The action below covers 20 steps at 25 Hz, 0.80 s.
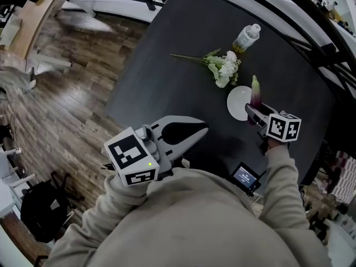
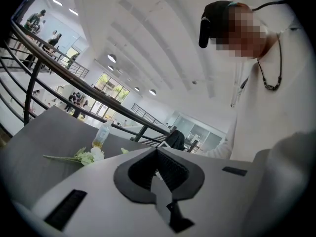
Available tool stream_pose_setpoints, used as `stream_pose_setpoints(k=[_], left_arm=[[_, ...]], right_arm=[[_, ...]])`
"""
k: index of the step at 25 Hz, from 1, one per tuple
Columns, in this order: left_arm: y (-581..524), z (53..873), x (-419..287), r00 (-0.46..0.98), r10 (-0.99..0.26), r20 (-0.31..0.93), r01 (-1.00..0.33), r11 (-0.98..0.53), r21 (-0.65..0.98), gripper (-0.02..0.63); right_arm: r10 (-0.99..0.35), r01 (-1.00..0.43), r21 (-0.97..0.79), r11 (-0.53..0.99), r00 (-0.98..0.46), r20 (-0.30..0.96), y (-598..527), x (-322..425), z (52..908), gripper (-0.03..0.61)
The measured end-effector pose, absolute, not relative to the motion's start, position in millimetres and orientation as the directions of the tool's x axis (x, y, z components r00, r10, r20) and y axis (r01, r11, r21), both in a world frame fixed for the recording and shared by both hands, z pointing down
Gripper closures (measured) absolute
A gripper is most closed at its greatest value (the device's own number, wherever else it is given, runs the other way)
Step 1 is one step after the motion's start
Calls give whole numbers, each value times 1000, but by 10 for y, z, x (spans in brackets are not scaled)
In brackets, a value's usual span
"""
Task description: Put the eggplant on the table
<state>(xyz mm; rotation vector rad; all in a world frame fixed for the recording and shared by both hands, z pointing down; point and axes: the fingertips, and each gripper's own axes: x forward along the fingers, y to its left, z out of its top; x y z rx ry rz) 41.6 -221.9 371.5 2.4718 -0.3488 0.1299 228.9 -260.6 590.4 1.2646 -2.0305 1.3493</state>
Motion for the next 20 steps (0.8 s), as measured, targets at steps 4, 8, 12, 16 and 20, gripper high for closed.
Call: stream_pose_setpoints(k=[4,8,12,16,20], left_arm=[[-2220,3744,362,956,-234,179,-295,-756,584,607],[-2221,3782,325,953,-243,183,-304,-749,589,607],[-2196,3788,319,951,-248,183,-308,-744,593,607],[-2184,3791,272,948,-257,186,-317,-739,595,607],[-2174,3812,236,946,-264,189,-324,-732,599,607]], right_arm=[[-418,-867,-487,107,-483,769,-2593,2341,6226,344],[-384,-891,-442,104,-446,809,-2624,2328,6453,344],[-335,-909,-404,100,-414,847,-2609,2353,6700,344],[-304,-917,-380,119,-398,866,-2625,2290,6823,344],[-260,-917,-373,144,-399,879,-2612,2194,6923,344]])
